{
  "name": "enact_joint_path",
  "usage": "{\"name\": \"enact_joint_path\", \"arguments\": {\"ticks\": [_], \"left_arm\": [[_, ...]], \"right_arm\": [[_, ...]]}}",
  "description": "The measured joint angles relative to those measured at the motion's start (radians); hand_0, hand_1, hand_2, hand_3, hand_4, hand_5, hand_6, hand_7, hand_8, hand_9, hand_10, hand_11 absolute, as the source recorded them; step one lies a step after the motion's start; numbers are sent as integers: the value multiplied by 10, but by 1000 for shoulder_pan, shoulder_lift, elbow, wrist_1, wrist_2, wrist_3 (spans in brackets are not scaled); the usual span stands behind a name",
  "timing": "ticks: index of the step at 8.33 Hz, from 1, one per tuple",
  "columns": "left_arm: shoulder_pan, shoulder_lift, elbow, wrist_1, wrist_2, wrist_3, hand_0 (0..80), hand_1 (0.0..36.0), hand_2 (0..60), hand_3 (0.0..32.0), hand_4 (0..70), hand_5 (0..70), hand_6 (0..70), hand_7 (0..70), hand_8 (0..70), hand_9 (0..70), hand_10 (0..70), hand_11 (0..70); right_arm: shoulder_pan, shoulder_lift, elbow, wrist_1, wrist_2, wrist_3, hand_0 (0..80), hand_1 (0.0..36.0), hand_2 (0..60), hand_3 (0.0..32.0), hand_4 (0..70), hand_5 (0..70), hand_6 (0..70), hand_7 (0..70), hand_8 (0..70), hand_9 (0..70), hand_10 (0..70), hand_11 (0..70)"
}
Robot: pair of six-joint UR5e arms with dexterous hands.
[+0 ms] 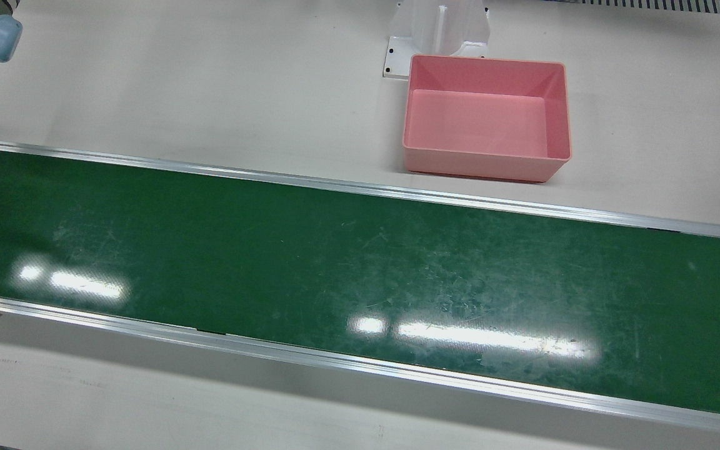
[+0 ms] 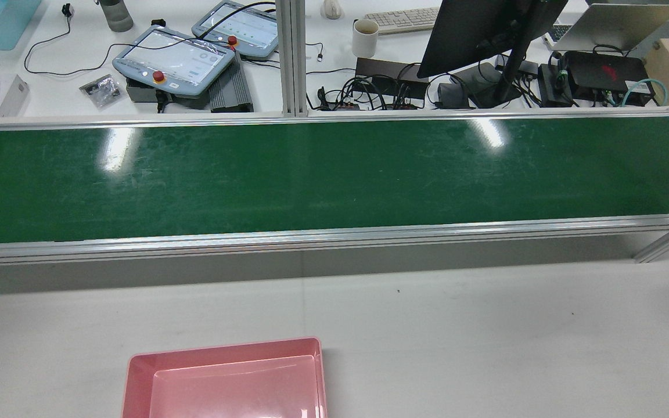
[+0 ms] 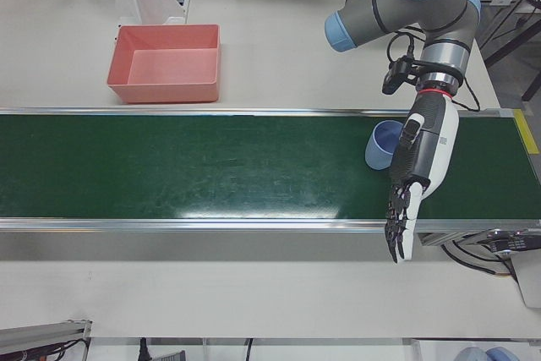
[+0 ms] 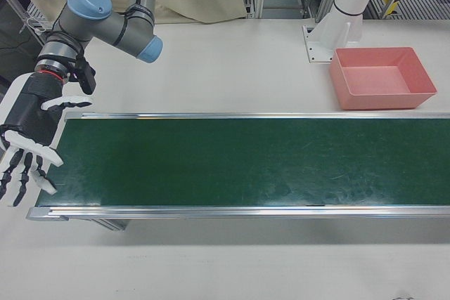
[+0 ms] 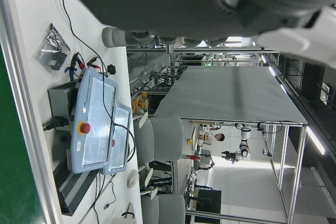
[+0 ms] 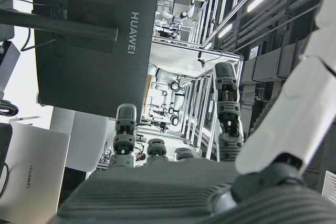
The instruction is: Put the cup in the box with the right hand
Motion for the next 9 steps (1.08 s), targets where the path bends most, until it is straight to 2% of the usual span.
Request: {"name": "enact_joint_path", "arguments": {"ticks": [1, 3, 5, 8, 9], "left_arm": [[0, 0, 0, 0, 0, 0, 0, 0, 0, 0, 0, 0, 0, 0, 0, 0, 0, 0], [0, 0, -1, 0, 0, 0, 0, 0, 0, 0, 0, 0, 0, 0, 0, 0, 0, 0], [0, 0, -1, 0, 0, 0, 0, 0, 0, 0, 0, 0, 0, 0, 0, 0, 0, 0], [0, 0, -1, 0, 0, 0, 0, 0, 0, 0, 0, 0, 0, 0, 0, 0, 0, 0], [0, 0, -1, 0, 0, 0, 0, 0, 0, 0, 0, 0, 0, 0, 0, 0, 0, 0]], "right_arm": [[0, 0, 6, 1, 0, -5, 488, 52, 0, 320, 63, 27, 0, 0, 0, 0, 1, 12], [0, 1, 14, 1, -1, -18, 482, 53, 0, 320, 173, 22, 0, 12, 0, 0, 11, 25], [0, 2, 19, 2, -2, -26, 487, 51, 0, 320, 210, 22, 0, 26, 0, 0, 22, 39], [-1, 5, 20, 1, -2, -30, 487, 49, 0, 320, 335, 15, 0, 71, 0, 5, 29, 48], [1, 5, 19, 1, -1, -29, 484, 41, 0, 320, 412, 11, 0, 95, 0, 17, 42, 64]]}}
